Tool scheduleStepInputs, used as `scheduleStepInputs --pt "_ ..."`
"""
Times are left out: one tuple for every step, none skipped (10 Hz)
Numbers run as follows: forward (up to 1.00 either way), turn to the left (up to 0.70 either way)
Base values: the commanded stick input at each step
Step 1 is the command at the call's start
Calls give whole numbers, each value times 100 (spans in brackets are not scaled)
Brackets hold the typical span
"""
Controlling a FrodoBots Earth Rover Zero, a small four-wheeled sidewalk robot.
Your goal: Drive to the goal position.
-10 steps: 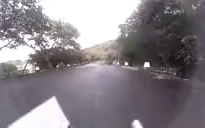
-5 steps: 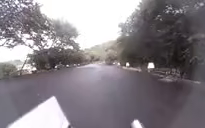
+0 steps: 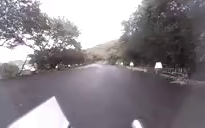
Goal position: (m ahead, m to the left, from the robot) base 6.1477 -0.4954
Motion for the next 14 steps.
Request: scheduleStepInputs --pt "100 0" --pt "100 -14" --pt "100 -33" --pt "100 -40" --pt "100 -40" --pt "100 -40" --pt "100 -40" --pt "100 0" --pt "100 0" --pt "100 0" --pt "100 0" --pt "100 0" --pt "100 0" --pt "100 0"
